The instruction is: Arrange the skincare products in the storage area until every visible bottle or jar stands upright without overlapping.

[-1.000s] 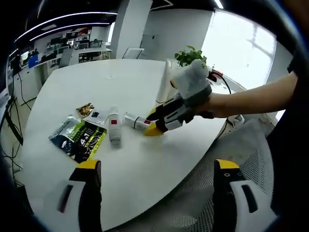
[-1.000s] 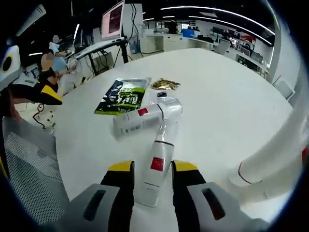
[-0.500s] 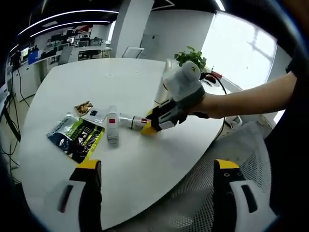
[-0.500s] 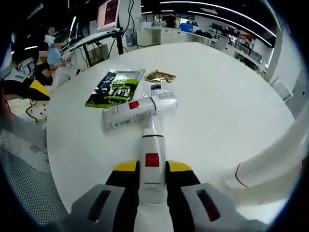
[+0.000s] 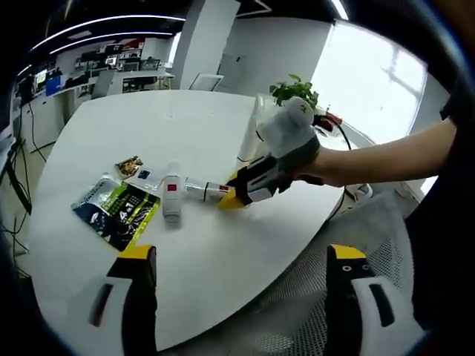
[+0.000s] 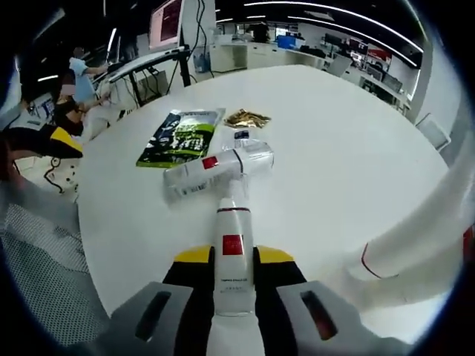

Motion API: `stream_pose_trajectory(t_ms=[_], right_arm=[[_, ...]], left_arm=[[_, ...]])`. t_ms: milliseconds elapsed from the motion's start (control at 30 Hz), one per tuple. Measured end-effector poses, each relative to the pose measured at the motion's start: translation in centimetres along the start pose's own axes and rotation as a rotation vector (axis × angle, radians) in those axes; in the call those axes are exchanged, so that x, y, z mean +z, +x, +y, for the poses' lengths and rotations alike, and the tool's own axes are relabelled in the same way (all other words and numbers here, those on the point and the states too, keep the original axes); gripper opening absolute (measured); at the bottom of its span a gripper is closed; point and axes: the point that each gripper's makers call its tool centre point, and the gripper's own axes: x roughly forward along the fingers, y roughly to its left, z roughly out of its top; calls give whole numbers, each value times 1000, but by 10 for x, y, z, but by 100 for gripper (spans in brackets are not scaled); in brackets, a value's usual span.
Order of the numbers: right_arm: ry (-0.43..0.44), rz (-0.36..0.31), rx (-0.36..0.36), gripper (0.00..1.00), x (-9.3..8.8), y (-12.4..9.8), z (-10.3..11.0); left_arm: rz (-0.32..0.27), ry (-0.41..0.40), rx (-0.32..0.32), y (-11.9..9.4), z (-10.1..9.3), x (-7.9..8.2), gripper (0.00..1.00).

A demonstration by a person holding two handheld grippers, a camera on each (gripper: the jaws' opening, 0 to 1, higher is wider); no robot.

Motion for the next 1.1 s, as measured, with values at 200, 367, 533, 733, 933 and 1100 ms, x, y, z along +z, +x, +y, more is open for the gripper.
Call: stream_pose_trajectory(t_ms=[200, 367, 533, 733, 933, 1100], right_arm=[[36, -60, 10, 19, 4, -16, 9], [55, -142, 16, 19, 14, -37, 18], [44, -252, 8, 19, 26, -61, 25], [15, -300, -9, 19, 29, -86, 31], [7, -354, -12, 19, 28, -106, 38], [-17, -395, -11, 19, 29, -121, 48]], left_arm=[[-27, -27, 4, -3, -4, 8, 87], [-69, -66, -3, -6, -7, 20, 84], [-126, -117, -20, -6, -13, 35, 81], [-183, -181, -47, -4, -21, 48, 76], [-209, -211, -65, 2, -29, 57, 72], [-245, -253, -99, 10, -39, 70, 66]])
